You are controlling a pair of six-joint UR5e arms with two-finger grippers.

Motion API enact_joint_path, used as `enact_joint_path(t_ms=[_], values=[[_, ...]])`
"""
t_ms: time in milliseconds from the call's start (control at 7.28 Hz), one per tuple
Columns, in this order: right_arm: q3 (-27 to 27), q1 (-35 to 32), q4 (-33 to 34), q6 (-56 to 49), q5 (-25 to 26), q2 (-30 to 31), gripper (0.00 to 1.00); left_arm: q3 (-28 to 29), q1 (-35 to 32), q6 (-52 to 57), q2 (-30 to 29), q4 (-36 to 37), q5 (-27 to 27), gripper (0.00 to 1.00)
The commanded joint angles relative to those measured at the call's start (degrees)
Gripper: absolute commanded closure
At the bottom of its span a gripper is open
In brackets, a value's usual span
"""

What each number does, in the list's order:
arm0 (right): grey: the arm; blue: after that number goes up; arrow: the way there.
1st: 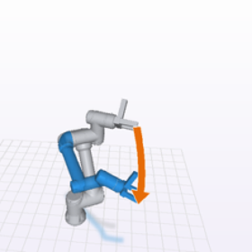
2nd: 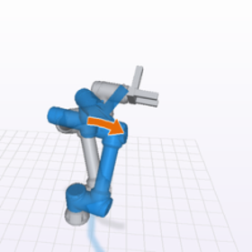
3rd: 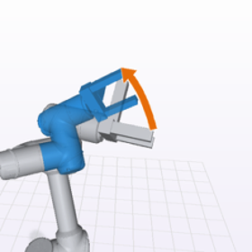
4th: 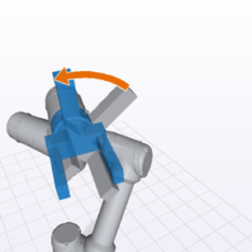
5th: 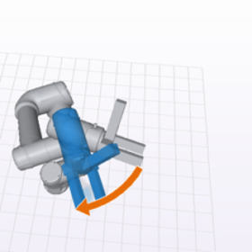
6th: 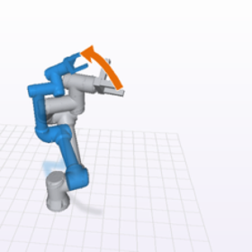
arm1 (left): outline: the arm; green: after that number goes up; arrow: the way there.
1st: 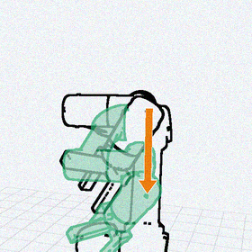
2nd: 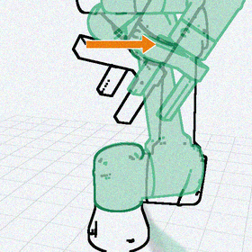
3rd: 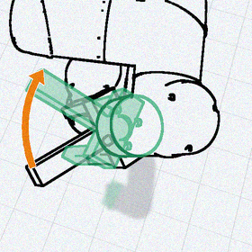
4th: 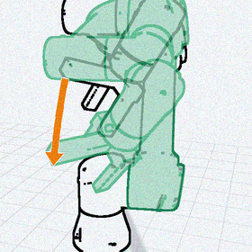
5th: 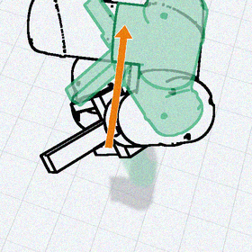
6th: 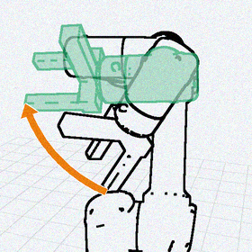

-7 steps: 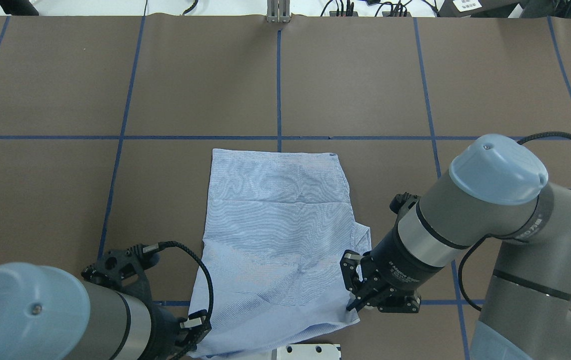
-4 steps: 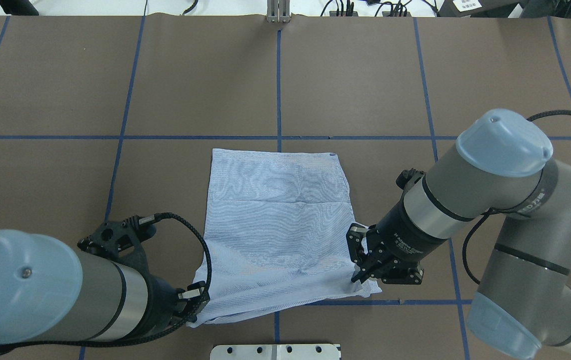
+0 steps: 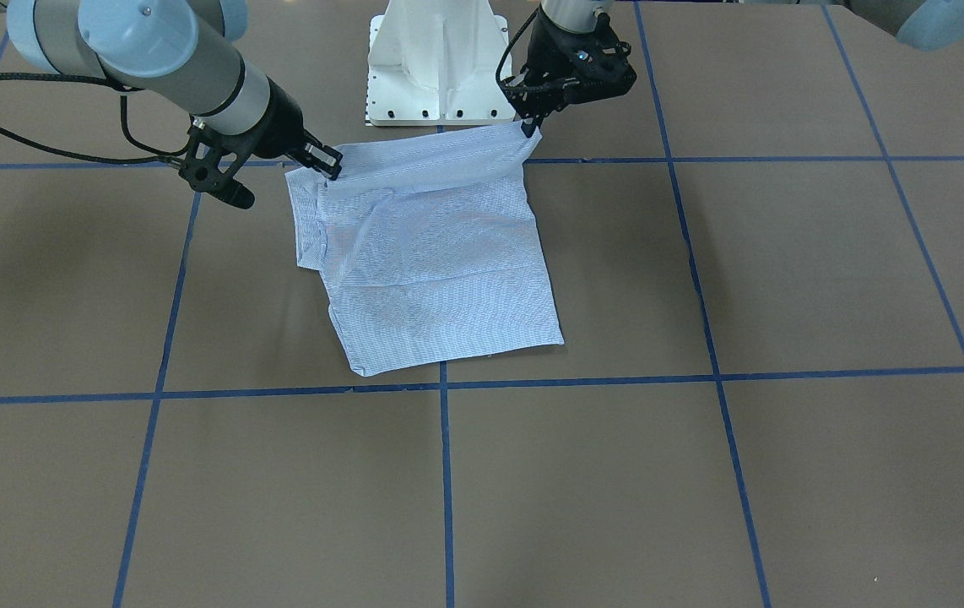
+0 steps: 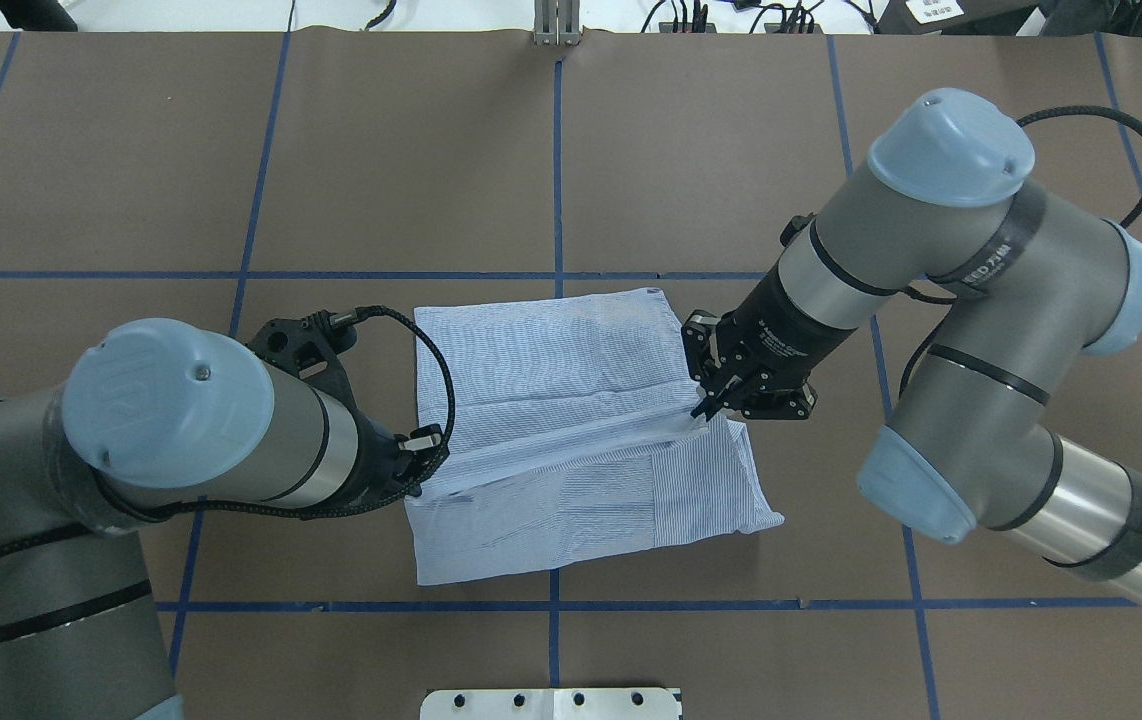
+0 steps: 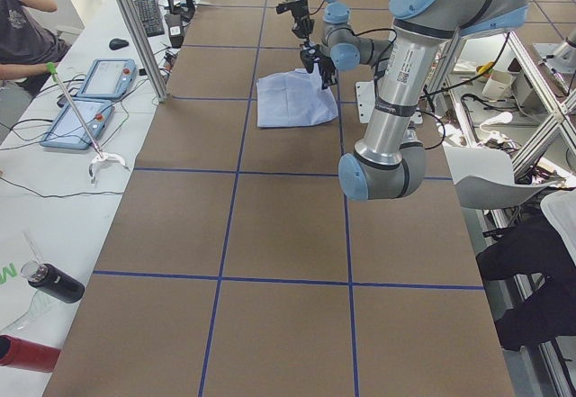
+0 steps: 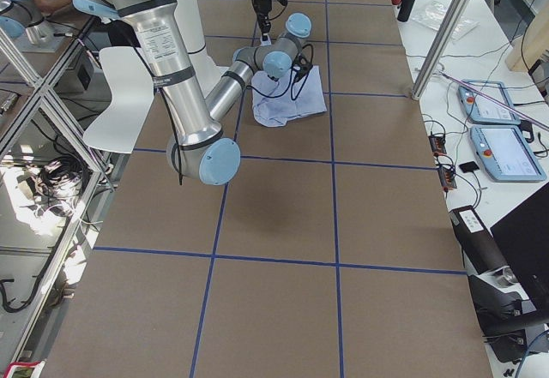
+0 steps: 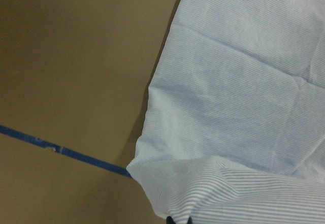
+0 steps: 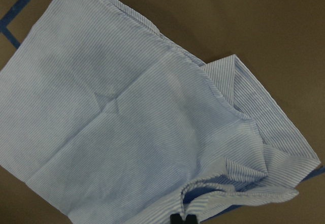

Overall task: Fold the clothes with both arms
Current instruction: 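Fold the near edge over onto the bundle's far edge with both grippers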

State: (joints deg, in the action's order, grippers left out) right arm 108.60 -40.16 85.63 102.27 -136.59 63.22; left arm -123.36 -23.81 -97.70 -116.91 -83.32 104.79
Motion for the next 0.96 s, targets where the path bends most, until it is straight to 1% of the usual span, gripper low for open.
enact_joint_path(t_ms=[0,137,275,412,549,686,824], values=[[-6.7,-1.4,-0.1,-2.6,0.8,-4.1,1.00,5.3,-2.7,2.6,-0.1,-3.8,0.0,1.00],[-9.9,-1.4,-0.1,-3.9,2.7,-5.8,1.00,9.9,-3.3,2.7,-0.1,-8.9,0.0,1.00],[-12.8,-1.4,-0.2,-4.3,3.3,-7.6,1.00,13.1,-4.5,2.7,-0.5,-12.5,0.0,1.00],[-15.1,-1.4,-0.2,-5.7,3.3,-9.0,1.00,15.5,-6.0,2.7,-1.9,-13.1,0.0,1.00],[-17.3,-1.4,-0.3,-5.9,3.3,-10.0,1.00,16.1,-7.3,2.9,-2.2,-13.2,0.0,1.00],[-18.8,-1.4,-0.4,-5.9,4.6,-11.2,1.00,17.5,-7.8,4.2,-2.5,-13.3,-0.1,1.00],[-21.3,-1.4,-0.4,-6.0,5.3,-12.5,1.00,19.8,-8.7,4.3,-4.2,-13.3,-0.1,1.00]])
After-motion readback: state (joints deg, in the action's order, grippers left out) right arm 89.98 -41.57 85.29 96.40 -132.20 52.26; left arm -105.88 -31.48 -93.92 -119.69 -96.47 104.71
